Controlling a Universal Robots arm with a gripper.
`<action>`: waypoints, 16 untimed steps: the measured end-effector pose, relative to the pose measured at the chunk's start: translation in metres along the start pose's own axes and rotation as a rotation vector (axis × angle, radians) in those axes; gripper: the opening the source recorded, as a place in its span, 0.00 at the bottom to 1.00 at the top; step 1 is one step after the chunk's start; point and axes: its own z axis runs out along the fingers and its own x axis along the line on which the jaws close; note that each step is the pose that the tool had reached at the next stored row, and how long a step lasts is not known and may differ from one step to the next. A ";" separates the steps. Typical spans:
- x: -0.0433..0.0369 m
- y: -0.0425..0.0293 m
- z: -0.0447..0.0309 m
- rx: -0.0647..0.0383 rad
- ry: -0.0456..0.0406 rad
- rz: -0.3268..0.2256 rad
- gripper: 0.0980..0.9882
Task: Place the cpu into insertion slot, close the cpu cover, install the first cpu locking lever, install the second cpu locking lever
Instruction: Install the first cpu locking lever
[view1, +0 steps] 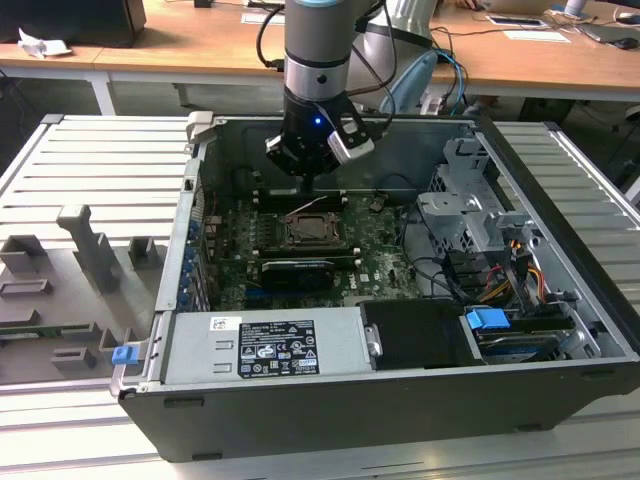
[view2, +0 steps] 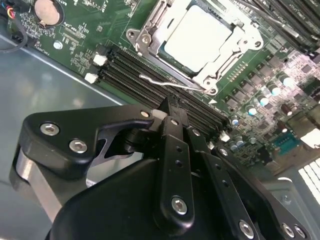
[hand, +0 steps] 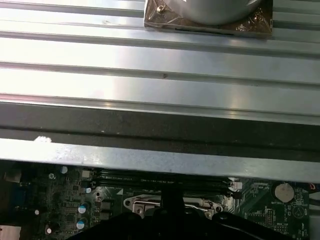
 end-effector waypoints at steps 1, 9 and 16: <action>-0.0002 -0.0002 0.0018 0.000 0.0000 0.000 0.01; -0.0063 -0.0014 0.0099 0.000 -0.0001 0.002 0.01; -0.0110 -0.0016 0.0162 0.000 -0.0001 0.002 0.01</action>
